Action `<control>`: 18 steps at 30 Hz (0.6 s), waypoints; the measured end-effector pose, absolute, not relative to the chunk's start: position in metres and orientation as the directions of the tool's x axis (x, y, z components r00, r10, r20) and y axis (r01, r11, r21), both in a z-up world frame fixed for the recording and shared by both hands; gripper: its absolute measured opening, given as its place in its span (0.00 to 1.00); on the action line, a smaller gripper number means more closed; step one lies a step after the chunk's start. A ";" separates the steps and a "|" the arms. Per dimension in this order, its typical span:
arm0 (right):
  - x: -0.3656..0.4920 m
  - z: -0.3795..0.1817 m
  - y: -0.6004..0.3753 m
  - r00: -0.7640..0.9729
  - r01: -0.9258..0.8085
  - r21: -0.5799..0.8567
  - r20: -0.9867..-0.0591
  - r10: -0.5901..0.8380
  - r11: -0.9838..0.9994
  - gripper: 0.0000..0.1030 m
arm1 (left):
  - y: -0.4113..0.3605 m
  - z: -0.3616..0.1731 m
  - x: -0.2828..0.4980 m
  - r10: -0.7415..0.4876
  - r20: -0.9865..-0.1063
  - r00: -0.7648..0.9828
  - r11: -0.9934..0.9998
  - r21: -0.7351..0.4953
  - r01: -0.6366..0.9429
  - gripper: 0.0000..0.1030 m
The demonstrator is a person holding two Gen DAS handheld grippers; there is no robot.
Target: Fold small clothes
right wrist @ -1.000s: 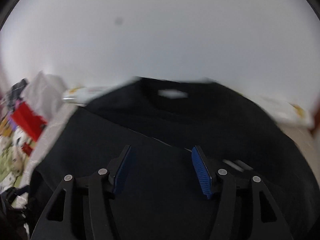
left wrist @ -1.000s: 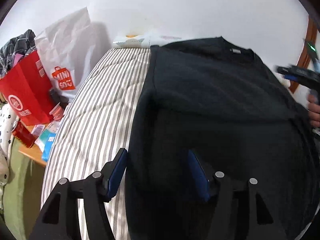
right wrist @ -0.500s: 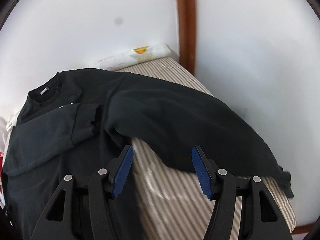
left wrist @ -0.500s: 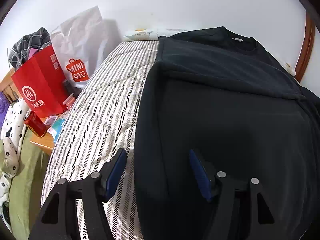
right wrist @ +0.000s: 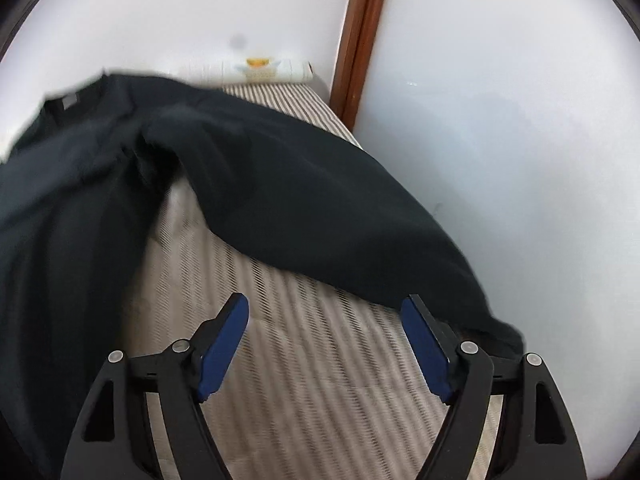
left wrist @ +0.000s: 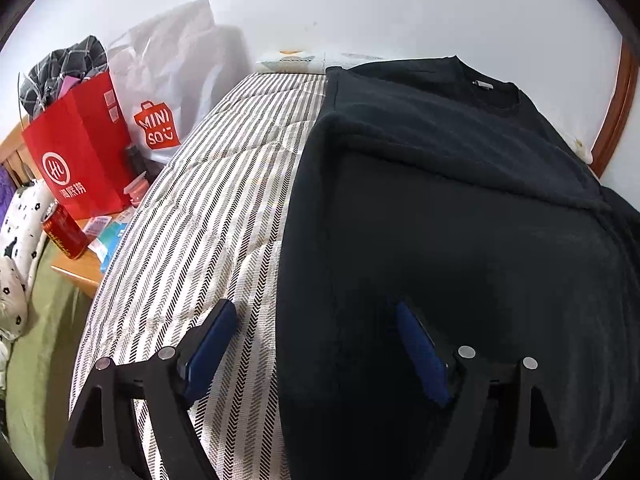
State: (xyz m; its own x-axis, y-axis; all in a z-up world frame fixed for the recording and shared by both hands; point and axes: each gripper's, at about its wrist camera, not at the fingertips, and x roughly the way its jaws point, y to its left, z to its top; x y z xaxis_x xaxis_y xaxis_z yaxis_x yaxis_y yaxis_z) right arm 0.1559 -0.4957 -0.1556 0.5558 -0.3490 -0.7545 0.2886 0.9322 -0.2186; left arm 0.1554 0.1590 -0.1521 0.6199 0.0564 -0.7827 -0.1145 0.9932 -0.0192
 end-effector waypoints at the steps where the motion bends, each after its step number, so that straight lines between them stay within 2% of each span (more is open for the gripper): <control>1: 0.156 -0.158 -0.497 0.550 0.291 -0.247 -0.747 -0.373 0.924 0.76 | 0.159 -0.152 0.155 0.056 -0.783 0.620 0.993 -0.020 -0.115 0.80; 7: 0.155 -0.164 -0.530 0.524 0.350 -0.244 -0.750 -0.405 0.905 0.77 | 0.160 -0.153 0.155 0.055 -0.785 0.618 0.993 -0.024 -0.119 0.82; 11: 0.160 -0.164 -0.545 0.537 0.357 -0.187 -0.760 -0.365 0.915 0.77 | 0.159 -0.153 0.156 0.059 -0.786 0.616 0.992 -0.022 -0.123 0.84; 13: 0.163 -0.165 -0.550 0.543 0.362 -0.154 -0.767 -0.342 0.919 0.63 | 0.160 -0.153 0.156 0.059 -0.786 0.616 0.992 -0.022 -0.123 0.84; 15: 0.167 -0.163 -0.548 0.564 0.332 -0.132 -0.766 -0.309 0.934 0.06 | 0.160 -0.153 0.156 0.058 -0.786 0.616 0.992 -0.022 -0.123 0.84; 18: 0.178 -0.157 -0.537 0.560 0.339 -0.210 -0.738 -0.376 0.917 0.05 | 0.160 -0.153 0.156 0.058 -0.786 0.616 0.992 -0.022 -0.122 0.84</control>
